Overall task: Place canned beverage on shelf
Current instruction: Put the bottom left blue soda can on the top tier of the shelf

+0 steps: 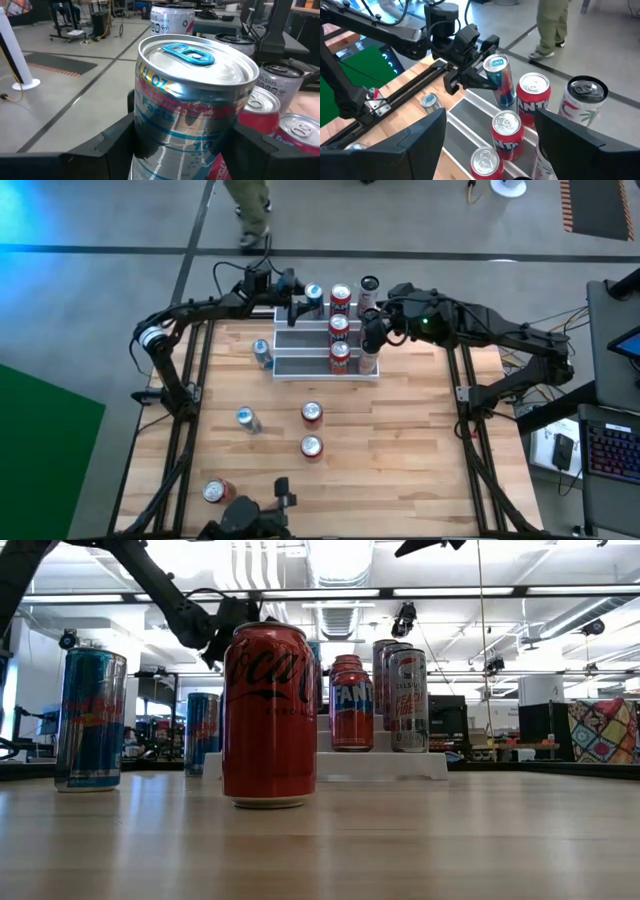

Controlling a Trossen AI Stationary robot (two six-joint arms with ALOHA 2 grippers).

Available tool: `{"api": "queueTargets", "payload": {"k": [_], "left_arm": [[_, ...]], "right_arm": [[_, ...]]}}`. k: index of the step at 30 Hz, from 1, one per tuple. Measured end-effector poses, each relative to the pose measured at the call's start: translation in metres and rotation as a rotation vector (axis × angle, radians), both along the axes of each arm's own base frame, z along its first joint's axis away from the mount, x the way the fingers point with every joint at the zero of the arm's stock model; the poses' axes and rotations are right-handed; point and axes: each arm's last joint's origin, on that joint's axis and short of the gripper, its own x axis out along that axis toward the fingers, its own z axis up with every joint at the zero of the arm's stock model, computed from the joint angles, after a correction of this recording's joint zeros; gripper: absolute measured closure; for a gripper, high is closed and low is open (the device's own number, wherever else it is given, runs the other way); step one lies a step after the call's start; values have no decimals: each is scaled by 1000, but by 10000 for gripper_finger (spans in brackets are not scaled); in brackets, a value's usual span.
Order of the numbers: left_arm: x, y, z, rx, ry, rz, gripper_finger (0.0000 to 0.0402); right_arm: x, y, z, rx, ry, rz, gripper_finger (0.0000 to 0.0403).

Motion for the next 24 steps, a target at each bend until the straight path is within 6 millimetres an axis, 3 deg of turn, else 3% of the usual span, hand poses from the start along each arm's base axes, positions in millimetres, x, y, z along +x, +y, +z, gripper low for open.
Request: {"api": "queueTargets", "payload": {"k": [11,24], "left_arm": [[8,23,4,-143,96,-35,170],[7,22,-1,-130,94,-58,169]], "right_arm": [[0,0,-1,30,-11,-16,113],[-1,-2,-2,30,1,-25,113]]}}
